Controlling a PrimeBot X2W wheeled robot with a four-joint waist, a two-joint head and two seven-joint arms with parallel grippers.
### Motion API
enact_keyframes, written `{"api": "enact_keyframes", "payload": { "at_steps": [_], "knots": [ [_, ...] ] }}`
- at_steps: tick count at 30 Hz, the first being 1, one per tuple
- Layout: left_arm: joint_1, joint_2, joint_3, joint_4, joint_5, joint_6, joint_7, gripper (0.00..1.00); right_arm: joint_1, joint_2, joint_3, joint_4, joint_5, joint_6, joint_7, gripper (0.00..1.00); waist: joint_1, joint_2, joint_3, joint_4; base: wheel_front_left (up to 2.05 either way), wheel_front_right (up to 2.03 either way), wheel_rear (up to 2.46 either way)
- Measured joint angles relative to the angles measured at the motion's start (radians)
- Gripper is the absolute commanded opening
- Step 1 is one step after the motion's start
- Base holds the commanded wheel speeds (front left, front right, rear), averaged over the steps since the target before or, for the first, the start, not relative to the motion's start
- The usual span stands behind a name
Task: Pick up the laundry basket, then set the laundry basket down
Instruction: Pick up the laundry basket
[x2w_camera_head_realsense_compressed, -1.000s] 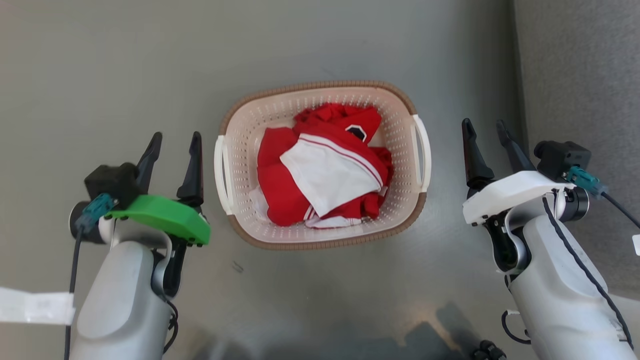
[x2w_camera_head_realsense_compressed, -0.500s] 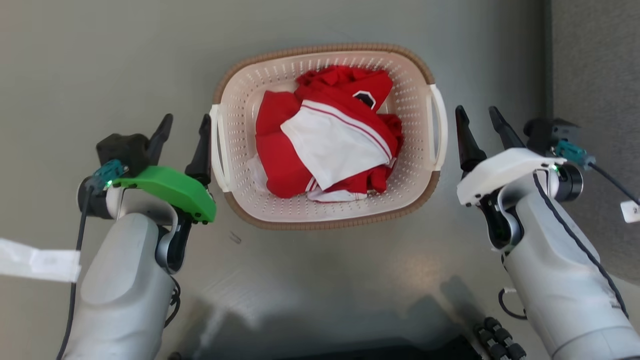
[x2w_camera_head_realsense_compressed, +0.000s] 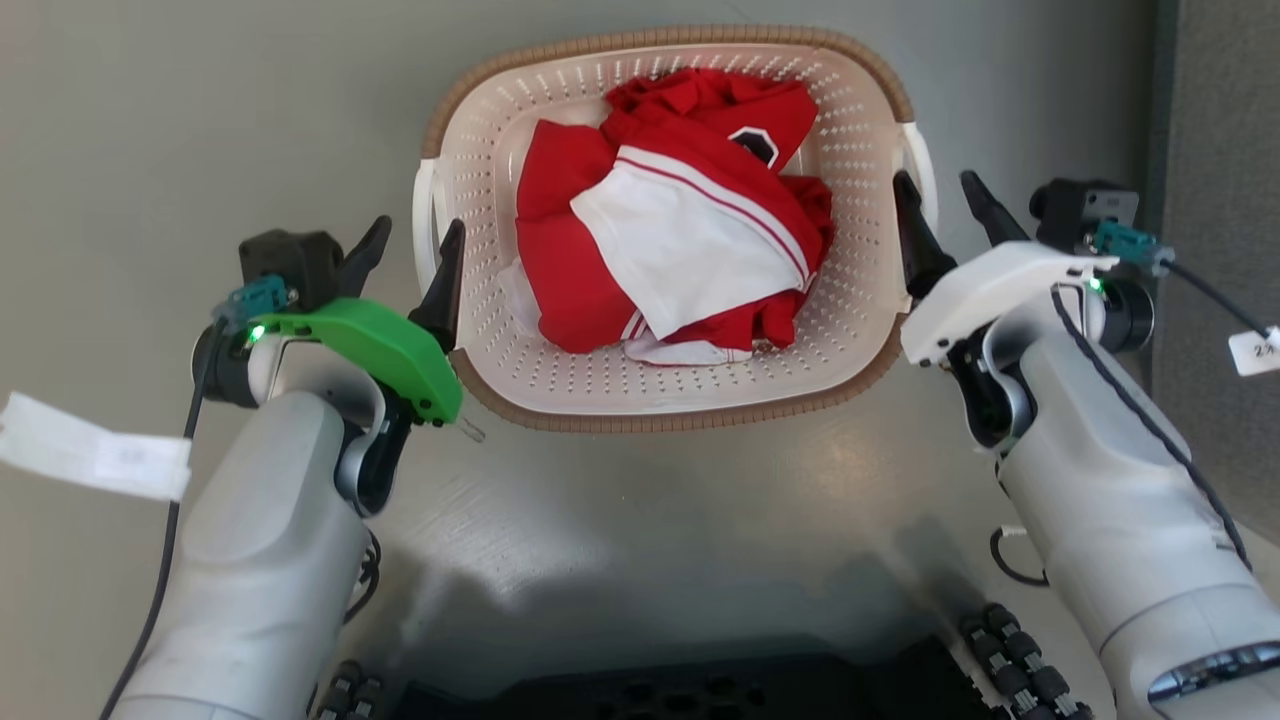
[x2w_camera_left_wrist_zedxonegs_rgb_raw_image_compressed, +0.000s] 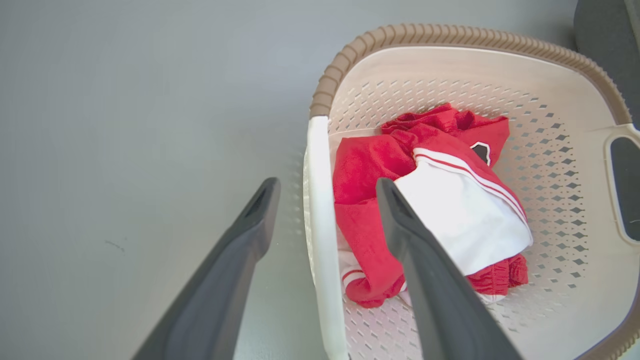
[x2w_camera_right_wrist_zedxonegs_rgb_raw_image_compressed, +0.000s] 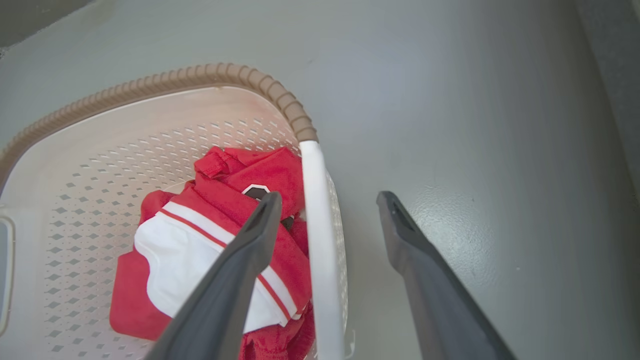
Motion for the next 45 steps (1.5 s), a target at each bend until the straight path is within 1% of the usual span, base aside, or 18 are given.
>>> {"api": "enact_keyframes", "payload": {
  "at_steps": [5, 15, 17, 23, 25, 26, 27, 29, 30, 31, 34, 37, 45],
  "knots": [
    [-0.060, 0.000, -0.021, 0.045, -0.021, 0.000, 0.031, 1.00, -0.060, -0.001, 0.021, 0.043, 0.023, 0.003, 0.012, 1.00, 0.0000, 0.0000, 0.043, 0.006, 0.00, 0.00, 0.00],
    [-0.139, 0.001, -0.056, 0.115, -0.058, 0.000, 0.053, 1.00, -0.141, -0.002, 0.066, 0.095, 0.047, 0.010, 0.013, 1.00, 0.0000, 0.0000, 0.115, 0.014, 0.00, 0.00, 0.00],
    [-0.151, 0.000, -0.065, 0.124, -0.060, 0.000, 0.053, 1.00, -0.151, -0.002, 0.076, 0.109, 0.048, 0.017, 0.013, 1.00, 0.0000, 0.0000, 0.124, 0.017, 0.00, 0.00, 0.00],
    [-0.177, -0.003, -0.093, 0.154, -0.084, -0.003, 0.053, 1.00, -0.166, -0.012, 0.097, 0.134, 0.075, 0.020, 0.011, 1.00, -0.0001, 0.0000, 0.134, 0.022, 0.00, 0.00, 0.00],
    [-0.181, -0.004, -0.102, 0.160, -0.090, -0.003, 0.053, 1.00, -0.174, -0.016, 0.102, 0.140, 0.082, 0.026, 0.010, 1.00, -0.0001, 0.0000, 0.135, 0.024, 0.00, 0.00, 0.00],
    [-0.184, -0.004, -0.107, 0.165, -0.097, -0.003, 0.053, 0.92, -0.179, -0.017, 0.104, 0.143, 0.087, 0.026, 0.010, 1.00, -0.0001, 0.0000, 0.136, 0.024, 0.00, 0.00, 0.00],
    [-0.187, -0.004, -0.111, 0.171, -0.105, -0.003, 0.053, 0.75, -0.185, -0.017, 0.107, 0.146, 0.091, 0.026, 0.010, 0.83, 0.0000, 0.0000, 0.136, 0.025, 0.00, 0.00, 0.00],
    [-0.193, -0.004, -0.116, 0.181, -0.115, -0.003, 0.053, 0.14, -0.195, -0.016, 0.116, 0.155, 0.095, 0.027, 0.010, 0.34, -0.0001, 0.0000, 0.135, 0.026, 0.00, 0.00, 0.00],
    [-0.195, -0.004, -0.119, 0.183, -0.118, -0.003, 0.053, 0.00, -0.197, -0.016, 0.120, 0.158, 0.096, 0.028, 0.010, 0.20, 0.0000, 0.0000, 0.135, 0.026, 0.00, 0.00, 0.00],
    [-0.196, -0.004, -0.123, 0.184, -0.123, -0.003, 0.053, 0.00, -0.198, -0.016, 0.124, 0.161, 0.100, 0.029, 0.010, 0.00, 0.0000, 0.0000, 0.134, 0.027, 0.00, 0.00, 0.00],
    [-0.199, -0.020, -0.141, 0.186, -0.134, -0.004, 0.047, 0.00, -0.199, -0.009, 0.143, 0.172, 0.101, 0.035, 0.010, 0.00, -0.0001, 0.0000, 0.128, 0.028, 0.00, 0.00, 0.00],
    [-0.207, -0.017, -0.149, 0.209, -0.149, 0.001, 0.043, 0.00, -0.198, 0.002, 0.161, 0.191, 0.106, 0.038, 0.011, 0.00, 0.0000, 0.0000, 0.116, 0.028, 0.00, 0.00, 0.00],
    [-0.207, -0.018, -0.183, 0.242, -0.182, 0.001, 0.030, 0.00, -0.192, 0.002, 0.193, 0.211, 0.143, 0.044, 0.010, 0.00, 0.0000, 0.0000, 0.063, 0.027, 0.00, 0.00, 0.00]
  ]
}}
